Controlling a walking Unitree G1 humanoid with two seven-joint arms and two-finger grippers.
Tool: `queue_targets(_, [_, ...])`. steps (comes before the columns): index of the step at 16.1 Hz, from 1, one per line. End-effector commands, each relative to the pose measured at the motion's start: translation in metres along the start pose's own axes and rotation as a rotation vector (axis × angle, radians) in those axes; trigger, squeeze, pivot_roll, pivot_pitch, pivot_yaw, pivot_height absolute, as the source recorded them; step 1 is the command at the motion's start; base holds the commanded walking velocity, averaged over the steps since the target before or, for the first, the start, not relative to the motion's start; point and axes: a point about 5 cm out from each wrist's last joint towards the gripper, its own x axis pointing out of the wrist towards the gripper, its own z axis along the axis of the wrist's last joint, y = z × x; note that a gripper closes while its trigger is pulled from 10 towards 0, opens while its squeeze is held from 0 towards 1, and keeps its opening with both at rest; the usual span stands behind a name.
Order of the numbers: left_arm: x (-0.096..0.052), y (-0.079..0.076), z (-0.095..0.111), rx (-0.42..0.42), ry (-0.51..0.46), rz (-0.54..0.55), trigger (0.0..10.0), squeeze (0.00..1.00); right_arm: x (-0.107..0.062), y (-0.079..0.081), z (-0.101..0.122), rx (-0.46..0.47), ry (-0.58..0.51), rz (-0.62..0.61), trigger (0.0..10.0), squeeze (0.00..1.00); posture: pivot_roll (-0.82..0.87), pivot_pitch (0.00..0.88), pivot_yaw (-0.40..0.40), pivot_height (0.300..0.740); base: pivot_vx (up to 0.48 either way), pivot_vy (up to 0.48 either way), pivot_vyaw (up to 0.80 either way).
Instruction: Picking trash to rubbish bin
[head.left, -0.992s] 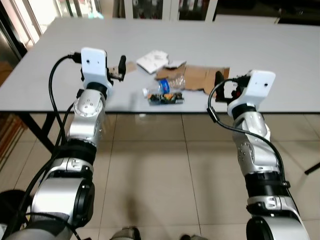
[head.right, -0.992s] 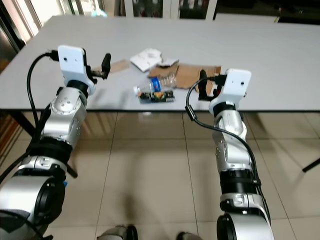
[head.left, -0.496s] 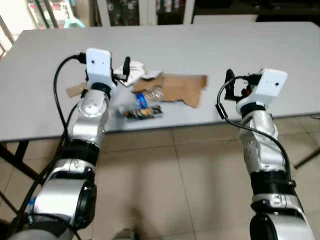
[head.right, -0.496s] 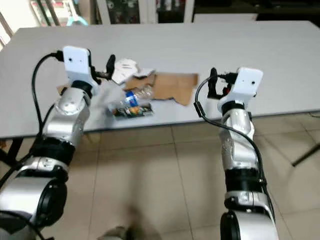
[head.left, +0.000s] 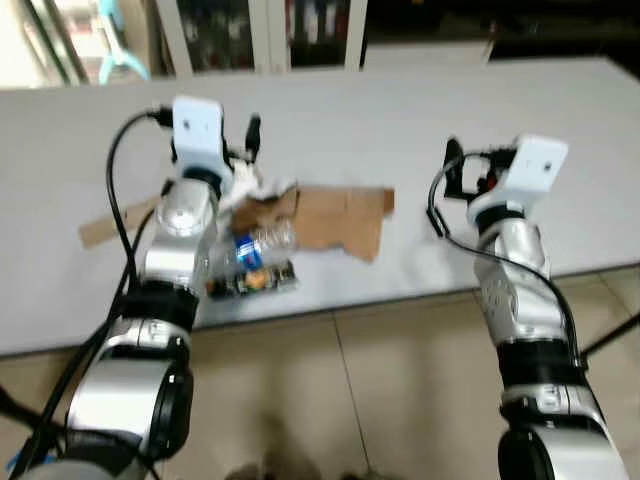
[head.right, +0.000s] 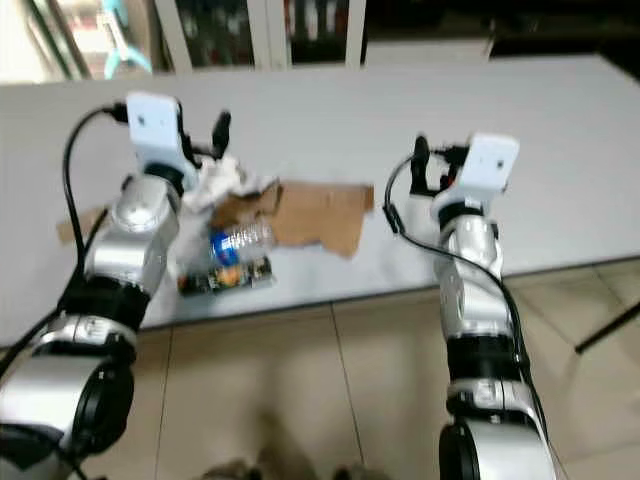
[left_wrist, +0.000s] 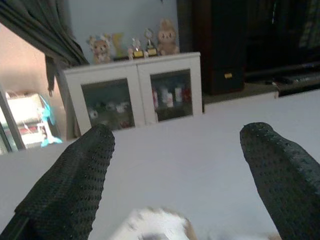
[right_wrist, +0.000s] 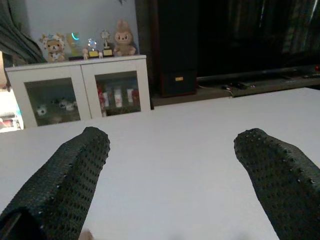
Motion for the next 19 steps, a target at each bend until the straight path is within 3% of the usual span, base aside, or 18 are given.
queue_targets(1, [0.0, 0.008, 0.001, 0.006, 0.003, 0.023, 10.0, 0.0, -0.001, 0.006, -0.002, 0.003, 0.005, 0.021, 10.0, 0.0, -0.03, 0.091, -0.012, 0.74, 0.48, 0.0, 0.0])
queue_targets(5, [0.002, 0.003, 0.023, -0.032, -0.046, -0.183, 10.0, 0.0, -0.001, 0.008, -0.003, 0.007, 0.011, 0.036, 10.0, 0.0, -0.03, 0.096, -0.011, 0.74, 0.0, 0.0, 0.0])
queue_targets(6, [0.001, 0.005, 0.029, -0.004, -0.05, -0.256, 10.0, 0.0, -0.002, 0.009, -0.003, 0.007, 0.017, 0.051, 10.0, 0.0, -0.02, 0.096, -0.01, 0.74, 0.0, 0.0, 0.0])
queue_targets(7, [-0.003, 0.012, 0.033, 0.048, -0.022, -0.375, 10.0, 0.0, -0.004, 0.015, -0.005, 0.025, 0.04, 0.109, 10.0, 0.0, -0.01, 0.098, -0.007, 0.74, 0.0, 0.0, 0.0])
queue_targets(8, [-0.004, 0.02, 0.036, 0.051, -0.008, -0.411, 10.0, 0.0, -0.006, 0.017, -0.005, 0.027, 0.057, 0.161, 10.0, 0.0, -0.01, 0.101, -0.003, 0.74, 0.0, 0.0, 0.0])
queue_targets(12, [-0.01, 0.049, 0.033, 0.113, 0.081, -0.453, 10.0, 0.0, -0.023, 0.014, -0.008, -0.033, 0.155, 0.448, 10.0, 0.0, -0.02, 0.108, -0.003, 0.74, 0.0, 0.0, 0.0])
queue_targets(16, [-0.017, 0.039, 0.025, 0.09, 0.131, -0.558, 10.0, 0.0, -0.04, 0.009, -0.003, -0.009, 0.216, 0.67, 10.0, 0.0, -0.03, 0.105, -0.009, 0.74, 0.0, 0.0, 0.0])
queue_targets(19, [-0.019, 0.03, 0.022, 0.079, 0.148, -0.624, 10.0, 0.0, -0.057, 0.012, -0.014, 0.006, 0.304, 0.818, 10.0, 0.0, -0.02, 0.101, -0.011, 0.74, 0.0, 0.0, 0.0])
